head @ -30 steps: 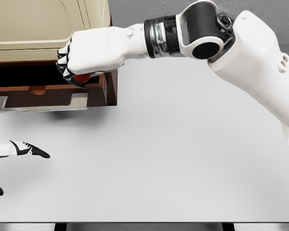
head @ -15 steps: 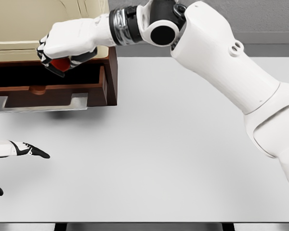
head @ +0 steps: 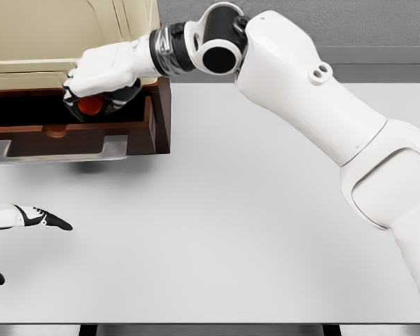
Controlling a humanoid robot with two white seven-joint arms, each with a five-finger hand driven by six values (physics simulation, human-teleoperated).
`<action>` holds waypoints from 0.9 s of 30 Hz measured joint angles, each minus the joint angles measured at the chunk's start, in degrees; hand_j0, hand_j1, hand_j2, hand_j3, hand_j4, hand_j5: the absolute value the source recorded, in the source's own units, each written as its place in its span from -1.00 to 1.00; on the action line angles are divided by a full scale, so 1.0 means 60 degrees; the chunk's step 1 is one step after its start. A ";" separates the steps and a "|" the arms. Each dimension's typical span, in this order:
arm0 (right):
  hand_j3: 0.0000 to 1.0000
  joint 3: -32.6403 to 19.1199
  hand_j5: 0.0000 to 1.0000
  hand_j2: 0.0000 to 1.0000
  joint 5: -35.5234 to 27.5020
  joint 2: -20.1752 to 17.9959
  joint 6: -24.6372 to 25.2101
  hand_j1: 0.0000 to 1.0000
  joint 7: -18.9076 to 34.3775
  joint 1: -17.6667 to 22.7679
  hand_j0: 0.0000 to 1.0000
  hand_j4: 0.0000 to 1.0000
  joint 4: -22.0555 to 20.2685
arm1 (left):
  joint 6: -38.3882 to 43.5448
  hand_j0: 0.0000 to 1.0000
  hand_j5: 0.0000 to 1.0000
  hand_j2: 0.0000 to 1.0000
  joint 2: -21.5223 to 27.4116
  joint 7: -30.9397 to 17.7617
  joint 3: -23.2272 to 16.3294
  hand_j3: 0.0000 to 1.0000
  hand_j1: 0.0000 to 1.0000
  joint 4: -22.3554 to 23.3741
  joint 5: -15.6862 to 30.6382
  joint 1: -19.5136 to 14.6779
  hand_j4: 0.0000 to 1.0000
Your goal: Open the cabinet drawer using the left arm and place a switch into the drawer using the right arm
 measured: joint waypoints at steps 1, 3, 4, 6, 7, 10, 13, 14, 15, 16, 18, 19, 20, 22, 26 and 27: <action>1.00 0.0028 1.00 1.00 0.0088 0.0001 0.0001 1.00 0.0000 0.0000 1.00 1.00 -0.0001 | 0.0000 1.00 1.00 1.00 0.0000 0.0000 0.0000 1.00 1.00 0.0000 0.0000 0.0000 1.00; 1.00 0.0093 1.00 1.00 0.0194 0.0003 0.0002 1.00 -0.0001 -0.0015 1.00 1.00 -0.0004 | 0.0000 1.00 1.00 1.00 0.0000 0.0000 0.0000 1.00 1.00 0.0000 0.0000 0.0000 1.00; 1.00 0.0114 1.00 1.00 0.0226 0.0003 0.0002 1.00 -0.0001 -0.0015 1.00 1.00 -0.0010 | 0.0000 1.00 1.00 1.00 0.0000 0.0000 0.0000 1.00 1.00 0.0000 0.0000 0.0000 1.00; 1.00 0.0130 1.00 1.00 0.0266 0.0004 0.0003 1.00 -0.0001 -0.0088 1.00 1.00 -0.0073 | 0.0000 1.00 1.00 1.00 0.0000 0.0000 0.0000 1.00 1.00 0.0000 0.0000 0.0015 1.00; 1.00 0.0121 1.00 1.00 0.0282 0.0004 0.0002 1.00 -0.0001 -0.0103 1.00 1.00 -0.0153 | 0.0000 1.00 1.00 1.00 0.0000 0.0000 0.0000 1.00 1.00 0.0000 -0.0001 0.0014 1.00; 1.00 -0.0088 1.00 1.00 0.0300 -0.0095 0.0000 1.00 0.0000 -0.0103 1.00 1.00 -0.0905 | 0.0000 1.00 1.00 1.00 0.0000 0.0000 -0.0001 1.00 1.00 0.0000 -0.0002 0.0014 1.00; 1.00 -0.0292 1.00 1.00 0.0269 -0.1157 0.0000 1.00 0.0000 0.0409 1.00 1.00 -0.2944 | -0.0001 1.00 1.00 1.00 -0.0001 -0.0001 -0.0001 1.00 1.00 0.0000 -0.0002 0.0015 1.00; 1.00 -0.0544 1.00 1.00 0.0263 -0.1671 -0.0002 1.00 0.0000 0.0805 1.00 1.00 -0.3554 | 0.0000 1.00 1.00 1.00 -0.0001 -0.0001 -0.0001 1.00 1.00 0.0000 -0.0002 0.0014 1.00; 1.00 -0.0897 1.00 1.00 0.0257 -0.2224 -0.0003 1.00 0.0001 0.1025 1.00 1.00 -0.4077 | -0.0001 1.00 1.00 1.00 -0.0001 -0.0001 -0.0001 1.00 1.00 0.0000 -0.0002 0.0015 1.00; 1.00 -0.1261 1.00 1.00 0.0252 -0.2775 0.0001 1.00 -0.0002 0.1448 1.00 1.00 -0.4537 | 0.0000 1.00 1.00 1.00 0.0000 0.0000 0.0000 1.00 1.00 0.0000 -0.0001 0.0023 1.00; 1.00 -0.2014 1.00 1.00 0.0183 -0.4033 0.0029 1.00 -0.0006 0.2653 1.00 1.00 -0.5322 | 0.0001 1.00 1.00 1.00 -0.0002 -0.0002 -0.0003 1.00 1.00 0.0001 0.0000 0.0012 1.00; 1.00 -0.2675 1.00 1.00 0.0191 -0.4643 0.0015 1.00 -0.0003 0.3670 1.00 1.00 -0.5569 | 0.0000 1.00 1.00 1.00 -0.0002 -0.0001 -0.0002 1.00 1.00 0.0001 0.0000 0.0015 1.00; 1.00 -0.3496 1.00 1.00 0.0188 -0.5143 0.0013 1.00 -0.0003 0.4683 1.00 1.00 -0.5712 | 0.0000 1.00 1.00 1.00 -0.0001 -0.0001 -0.0001 1.00 1.00 0.0001 0.0000 0.0015 1.00; 1.00 -0.4647 1.00 1.00 0.0235 -0.5991 -0.0016 1.00 0.0004 0.5566 1.00 1.00 -0.5690 | -0.0003 1.00 1.00 1.00 0.0002 0.0003 0.0003 1.00 1.00 0.0000 0.0000 0.0018 1.00; 1.00 -0.5616 1.00 1.00 0.0210 -0.6936 0.0000 1.00 0.0000 0.5698 1.00 1.00 -0.5253 | -0.0001 1.00 1.00 1.00 0.0001 0.0002 0.0003 1.00 1.00 0.0000 0.0020 0.0029 1.00; 1.00 -0.5702 1.00 1.00 0.0206 -0.7046 0.0001 1.00 0.0000 0.5713 1.00 1.00 -0.5172 | -0.0001 1.00 1.00 1.00 0.0001 0.0002 0.0003 1.00 1.00 0.0000 0.0023 0.0029 1.00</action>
